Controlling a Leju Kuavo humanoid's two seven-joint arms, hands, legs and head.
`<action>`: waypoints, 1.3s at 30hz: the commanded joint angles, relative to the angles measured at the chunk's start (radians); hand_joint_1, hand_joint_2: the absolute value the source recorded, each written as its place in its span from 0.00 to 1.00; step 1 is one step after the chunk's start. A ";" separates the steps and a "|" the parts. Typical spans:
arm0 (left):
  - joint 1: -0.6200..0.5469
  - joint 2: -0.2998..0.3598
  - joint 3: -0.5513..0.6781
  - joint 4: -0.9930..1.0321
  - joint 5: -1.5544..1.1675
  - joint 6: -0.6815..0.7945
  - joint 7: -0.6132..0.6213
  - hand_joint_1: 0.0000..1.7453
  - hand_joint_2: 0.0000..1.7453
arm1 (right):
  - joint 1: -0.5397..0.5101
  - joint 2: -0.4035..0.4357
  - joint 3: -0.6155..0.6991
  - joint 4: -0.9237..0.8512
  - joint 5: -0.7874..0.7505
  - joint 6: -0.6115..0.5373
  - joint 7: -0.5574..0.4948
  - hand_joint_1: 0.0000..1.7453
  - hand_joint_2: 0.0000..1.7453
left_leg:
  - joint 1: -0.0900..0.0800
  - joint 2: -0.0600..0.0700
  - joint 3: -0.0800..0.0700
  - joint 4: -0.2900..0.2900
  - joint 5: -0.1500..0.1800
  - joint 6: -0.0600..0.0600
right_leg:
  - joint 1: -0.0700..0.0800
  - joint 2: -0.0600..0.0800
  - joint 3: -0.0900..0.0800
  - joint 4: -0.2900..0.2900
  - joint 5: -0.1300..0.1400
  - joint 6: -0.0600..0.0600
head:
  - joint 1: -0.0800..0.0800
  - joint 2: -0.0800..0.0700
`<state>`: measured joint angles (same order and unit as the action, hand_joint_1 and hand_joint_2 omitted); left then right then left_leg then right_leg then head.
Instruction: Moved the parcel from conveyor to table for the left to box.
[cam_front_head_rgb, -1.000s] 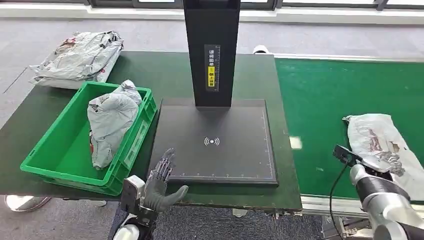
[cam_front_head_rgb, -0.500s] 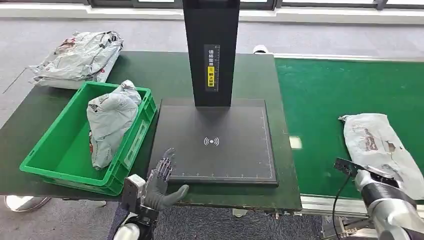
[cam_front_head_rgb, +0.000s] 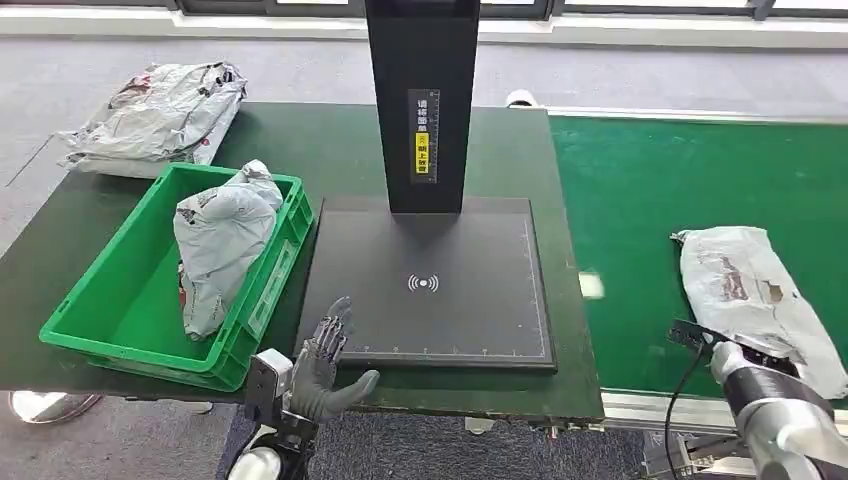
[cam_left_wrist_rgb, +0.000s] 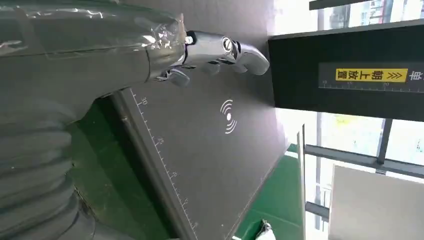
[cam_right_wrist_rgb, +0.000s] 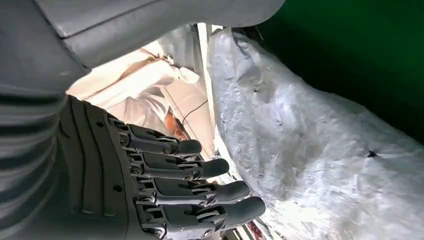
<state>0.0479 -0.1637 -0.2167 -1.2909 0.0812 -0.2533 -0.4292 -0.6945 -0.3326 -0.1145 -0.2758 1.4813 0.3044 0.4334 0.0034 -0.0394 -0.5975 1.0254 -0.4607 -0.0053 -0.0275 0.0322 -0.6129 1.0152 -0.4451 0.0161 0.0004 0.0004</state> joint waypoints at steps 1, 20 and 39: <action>-0.024 0.005 0.002 0.040 -0.005 -0.005 0.007 0.00 1.00 | -0.024 0.000 -0.034 0.062 0.003 0.005 -0.008 0.00 1.00 | 0.002 0.005 0.007 -0.005 0.000 0.000 | 0.003 -0.005 0.008 -0.007 0.001 -0.004 | 0.000 0.000; -0.008 0.008 0.007 0.007 0.002 0.002 0.016 0.00 1.00 | -0.048 0.025 -0.078 0.052 -0.028 -0.094 -0.044 0.00 1.00 | 0.001 0.006 0.003 -0.002 0.000 0.000 | 0.002 -0.001 0.003 -0.002 0.001 -0.002 | 0.000 0.000; -0.056 -0.008 0.006 0.082 -0.010 -0.018 -0.003 0.00 1.00 | 0.003 0.133 -0.310 0.049 -0.325 0.050 -0.532 1.00 1.00 | 0.002 0.011 0.005 -0.002 -0.002 -0.002 | 0.003 0.006 0.003 -0.003 0.002 -0.002 | 0.000 0.000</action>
<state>0.0307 -0.1755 -0.2167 -1.2833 0.0755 -0.2609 -0.4299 -0.6928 -0.2624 -0.3281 -0.2708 1.1730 0.3368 -0.0817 0.0041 -0.0322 -0.5949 1.0254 -0.4630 -0.0065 -0.0269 0.0398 -0.6122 1.0152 -0.4448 0.0159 0.0004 0.0004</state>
